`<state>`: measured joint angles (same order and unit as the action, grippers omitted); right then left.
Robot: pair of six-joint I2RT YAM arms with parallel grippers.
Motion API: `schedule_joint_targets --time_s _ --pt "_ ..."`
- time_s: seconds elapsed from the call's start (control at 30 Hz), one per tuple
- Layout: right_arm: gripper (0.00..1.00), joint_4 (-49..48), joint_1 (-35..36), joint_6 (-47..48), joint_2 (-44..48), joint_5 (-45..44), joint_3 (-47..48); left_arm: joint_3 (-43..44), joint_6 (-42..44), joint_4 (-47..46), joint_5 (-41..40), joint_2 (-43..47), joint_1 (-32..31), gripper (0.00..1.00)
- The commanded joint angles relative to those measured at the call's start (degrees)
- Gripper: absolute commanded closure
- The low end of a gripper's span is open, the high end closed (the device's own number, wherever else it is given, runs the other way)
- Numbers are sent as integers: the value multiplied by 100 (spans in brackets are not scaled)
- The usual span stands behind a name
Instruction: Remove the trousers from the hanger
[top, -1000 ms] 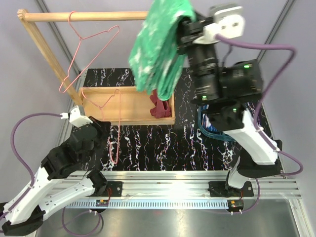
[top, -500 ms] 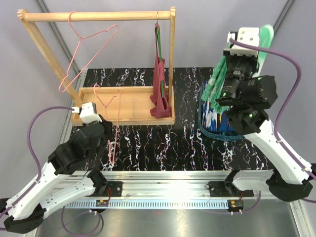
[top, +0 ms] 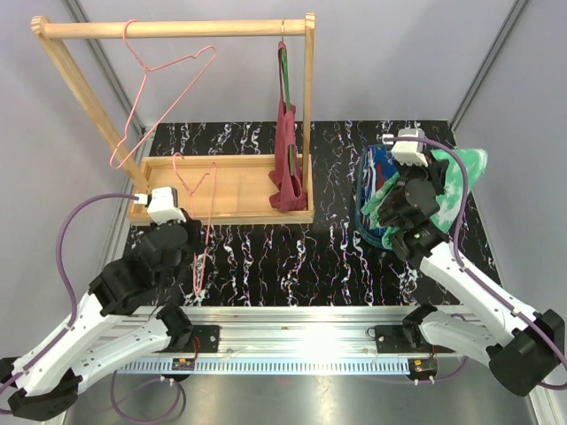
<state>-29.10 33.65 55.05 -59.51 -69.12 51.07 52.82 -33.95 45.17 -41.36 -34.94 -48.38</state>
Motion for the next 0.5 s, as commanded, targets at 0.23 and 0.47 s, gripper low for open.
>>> schedule_joint_targets --time_s 0.23,0.47 --pt "100 -1099 -323 174 440 -234 -405 -175 152 -456 111 127 -14 100" --pt "100 -518 -982 -469 -1146 381 -125 18 337 -298 479 23 -22 100"
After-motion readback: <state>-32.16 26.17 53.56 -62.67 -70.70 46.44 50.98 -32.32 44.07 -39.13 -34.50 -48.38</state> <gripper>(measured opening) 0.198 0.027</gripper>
